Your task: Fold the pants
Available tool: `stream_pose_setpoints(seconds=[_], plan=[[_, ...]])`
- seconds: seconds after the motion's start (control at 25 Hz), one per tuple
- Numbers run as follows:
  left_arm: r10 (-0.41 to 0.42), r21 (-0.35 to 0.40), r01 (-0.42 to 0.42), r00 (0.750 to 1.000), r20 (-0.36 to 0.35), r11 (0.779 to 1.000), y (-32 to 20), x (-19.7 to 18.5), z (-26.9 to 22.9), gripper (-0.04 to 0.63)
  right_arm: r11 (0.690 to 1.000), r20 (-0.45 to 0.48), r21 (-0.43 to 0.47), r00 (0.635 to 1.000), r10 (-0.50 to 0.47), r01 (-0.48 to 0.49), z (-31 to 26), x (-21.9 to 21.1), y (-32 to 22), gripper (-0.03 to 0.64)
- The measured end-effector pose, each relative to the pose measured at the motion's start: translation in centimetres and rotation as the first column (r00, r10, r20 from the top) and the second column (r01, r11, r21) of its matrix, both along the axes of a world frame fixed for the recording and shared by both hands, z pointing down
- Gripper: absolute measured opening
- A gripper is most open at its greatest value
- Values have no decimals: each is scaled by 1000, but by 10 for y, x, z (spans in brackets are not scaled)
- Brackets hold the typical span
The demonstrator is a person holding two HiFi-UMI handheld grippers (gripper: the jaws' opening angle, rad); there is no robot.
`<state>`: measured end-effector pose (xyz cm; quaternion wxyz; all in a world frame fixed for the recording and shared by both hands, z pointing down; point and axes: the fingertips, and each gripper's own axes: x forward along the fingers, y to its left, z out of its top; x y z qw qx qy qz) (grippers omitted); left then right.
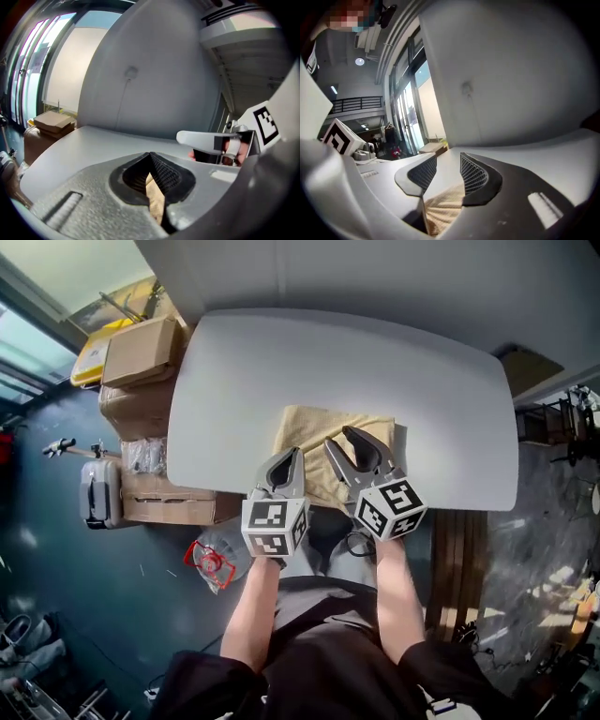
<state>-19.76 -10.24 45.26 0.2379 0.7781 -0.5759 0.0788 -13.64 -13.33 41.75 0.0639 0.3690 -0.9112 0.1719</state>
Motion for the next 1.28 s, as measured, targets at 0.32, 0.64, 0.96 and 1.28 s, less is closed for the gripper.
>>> stream_pose_setpoints(seconds=[0.32,0.64,0.96,1.28], plan=[[106,208,-99,994,-21,973,-52,58,-97,3,945,65,261,981,185,-195,-116,88,-26,132],[143,358,-130,990,-10,924,-80,91,-173,3,860,106,404,950,295,-312,-187,164,-33,115],[164,444,-141,986,-13,885,-89,127,-224,3,814,75,455,926,370,-362,-215,208,-43,75],[149,423,-127,989,-19,897,-96,133,-222,3,822,6,445,919,394,-355,-209,214,-57,6]])
